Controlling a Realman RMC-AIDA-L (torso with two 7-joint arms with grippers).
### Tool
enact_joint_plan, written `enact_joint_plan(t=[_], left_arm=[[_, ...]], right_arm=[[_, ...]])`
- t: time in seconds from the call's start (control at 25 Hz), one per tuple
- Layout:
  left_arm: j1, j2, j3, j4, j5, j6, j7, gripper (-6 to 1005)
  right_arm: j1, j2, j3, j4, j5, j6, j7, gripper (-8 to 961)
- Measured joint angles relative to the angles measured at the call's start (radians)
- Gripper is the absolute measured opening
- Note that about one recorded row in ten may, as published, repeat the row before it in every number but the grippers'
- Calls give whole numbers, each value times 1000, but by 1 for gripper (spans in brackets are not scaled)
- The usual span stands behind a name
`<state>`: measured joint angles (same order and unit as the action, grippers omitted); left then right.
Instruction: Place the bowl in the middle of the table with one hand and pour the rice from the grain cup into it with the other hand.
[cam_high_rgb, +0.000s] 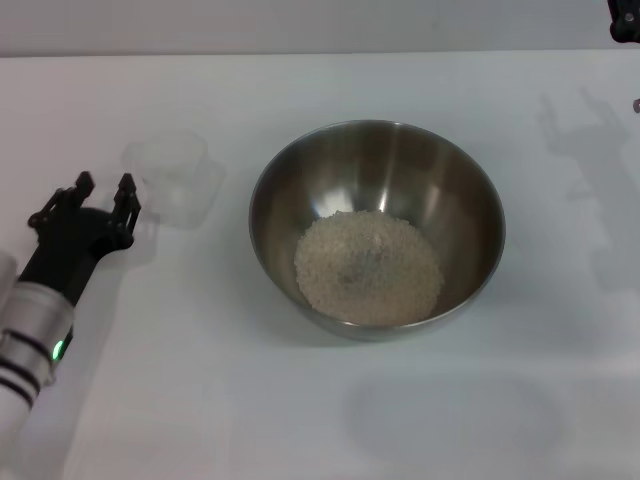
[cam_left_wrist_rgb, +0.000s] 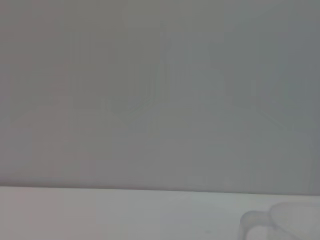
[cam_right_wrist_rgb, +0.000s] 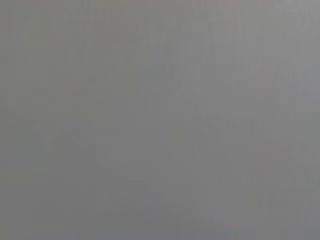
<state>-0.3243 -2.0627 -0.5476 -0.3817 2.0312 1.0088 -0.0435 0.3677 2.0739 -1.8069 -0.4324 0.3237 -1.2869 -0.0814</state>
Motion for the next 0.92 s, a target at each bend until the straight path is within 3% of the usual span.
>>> enact_joint_plan(t=[0.08,0.2,0.24,0.4,0.68,0.8,0.92], left_arm=[[10,0,-2,2,5,21,-3,442],[67,-1,-2,10,10,186,-26,547],[67,-1,-2,10,10,186,-26,569],[105,-12,16,35,11,467,-76,655],[78,-13,21,35,9,483,-81,807],[70,-14,19,34,6,468,-81,833],[68,-14,11,29,2,462,-83,851]], right_arm=[[0,0,0,1,0,0,0,512],[-1,0,0,11,0,0,0,512],[-1,0,0,11,0,0,0,512],[-14,8,-14,48,2,0,3,512],[-43,16,-52,101,8,5,127,512],[-26,10,-74,178,4,8,277,512],[-24,9,-76,198,3,6,285,512]])
